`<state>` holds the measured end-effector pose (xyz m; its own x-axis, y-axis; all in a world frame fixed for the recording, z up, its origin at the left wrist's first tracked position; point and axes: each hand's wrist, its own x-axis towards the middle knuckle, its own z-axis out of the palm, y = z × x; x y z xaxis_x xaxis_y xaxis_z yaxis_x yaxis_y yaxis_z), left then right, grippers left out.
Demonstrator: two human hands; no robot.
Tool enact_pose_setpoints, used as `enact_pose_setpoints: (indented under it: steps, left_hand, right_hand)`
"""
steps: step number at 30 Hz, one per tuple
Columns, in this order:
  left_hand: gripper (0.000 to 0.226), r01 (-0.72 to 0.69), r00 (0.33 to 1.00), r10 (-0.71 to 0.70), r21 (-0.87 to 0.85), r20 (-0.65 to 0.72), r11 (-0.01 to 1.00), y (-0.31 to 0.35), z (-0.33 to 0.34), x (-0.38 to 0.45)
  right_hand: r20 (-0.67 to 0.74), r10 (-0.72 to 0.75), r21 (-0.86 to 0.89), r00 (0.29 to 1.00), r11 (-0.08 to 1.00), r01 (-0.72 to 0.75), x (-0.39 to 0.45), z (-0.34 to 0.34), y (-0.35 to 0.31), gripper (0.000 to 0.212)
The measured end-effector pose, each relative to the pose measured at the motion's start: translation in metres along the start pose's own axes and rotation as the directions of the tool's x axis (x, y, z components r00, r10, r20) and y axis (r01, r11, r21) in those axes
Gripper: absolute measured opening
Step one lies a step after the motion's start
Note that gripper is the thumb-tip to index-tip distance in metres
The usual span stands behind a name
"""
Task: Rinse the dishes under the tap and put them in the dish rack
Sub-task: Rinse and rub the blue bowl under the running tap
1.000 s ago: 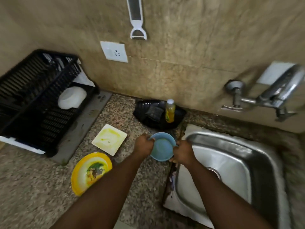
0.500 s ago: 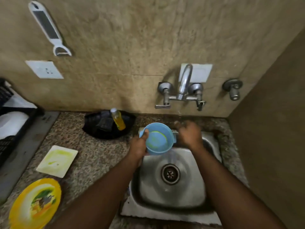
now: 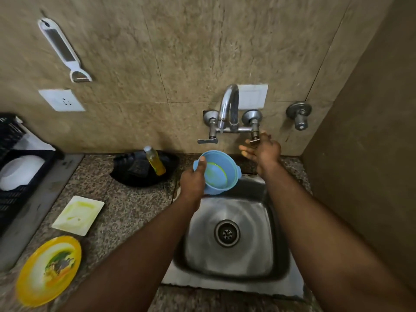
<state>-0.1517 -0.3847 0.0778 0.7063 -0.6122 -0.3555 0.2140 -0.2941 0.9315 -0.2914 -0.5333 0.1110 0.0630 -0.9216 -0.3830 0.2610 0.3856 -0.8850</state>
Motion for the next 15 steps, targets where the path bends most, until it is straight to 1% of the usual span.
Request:
enact_pose_setpoints:
  steps: [2, 4, 6, 8, 9, 10, 11, 12, 14, 15]
  left_hand:
    - [0.043, -0.04, 0.999, 0.041, 0.034, -0.015, 0.999, 0.0, -0.002, 0.001]
    - [0.054, -0.075, 0.996, 0.078, 0.087, -0.031, 0.993, 0.002, -0.007, 0.0]
    - [0.068, -0.112, 0.991, 0.121, 0.141, -0.054, 0.984, 0.004, -0.013, 0.002]
    - [0.077, -0.127, 0.987, 0.143, 0.187, -0.073, 0.974, 0.009, -0.018, 0.0]
    - [0.08, -0.133, 0.985, 0.154, 0.221, -0.08, 0.966, 0.011, -0.02, -0.001]
    - [0.081, -0.142, 0.982, 0.17, 0.266, -0.085, 0.954, 0.013, -0.021, -0.002]
    - [0.081, -0.154, 0.978, 0.19, 0.314, -0.084, 0.937, 0.015, -0.022, -0.003]
    - [0.08, -0.171, 0.974, 0.213, 0.358, -0.082, 0.918, 0.017, -0.023, -0.003]
    - [0.079, -0.193, 0.966, 0.25, 0.443, -0.072, 0.875, 0.02, -0.022, -0.005]
    - [0.079, -0.206, 0.96, 0.27, 0.479, -0.069, 0.853, 0.022, -0.022, -0.008]
  right_hand:
    - [0.033, 0.07, 0.071, 0.997, 0.995, -0.073, -0.005, -0.002, -0.003, 0.03]
    - [0.041, 0.098, -0.002, 0.994, 0.995, -0.098, -0.008, -0.002, 0.001, 0.028]
    - [0.062, 0.128, -0.209, 0.99, 0.971, -0.113, -0.019, -0.001, 0.012, 0.021]
    - [0.152, 0.18, -0.49, 0.972, 0.867, -0.084, -0.032, -0.001, 0.033, 0.016]
    - [0.22, 0.221, -0.589, 0.95, 0.807, -0.052, -0.041, -0.001, 0.044, 0.015]
    - [0.277, 0.27, -0.638, 0.922, 0.769, -0.033, -0.05, 0.0, 0.053, 0.017]
    - [0.312, 0.304, -0.641, 0.9, 0.767, -0.037, -0.056, 0.002, 0.061, 0.02]
    - [0.319, 0.317, -0.61, 0.893, 0.79, -0.062, -0.06, 0.004, 0.065, 0.021]
    - [0.279, 0.288, -0.521, 0.916, 0.846, -0.108, -0.064, 0.01, 0.067, 0.015]
    - [0.244, 0.258, -0.513, 0.935, 0.853, -0.101, -0.063, 0.014, 0.067, 0.015]
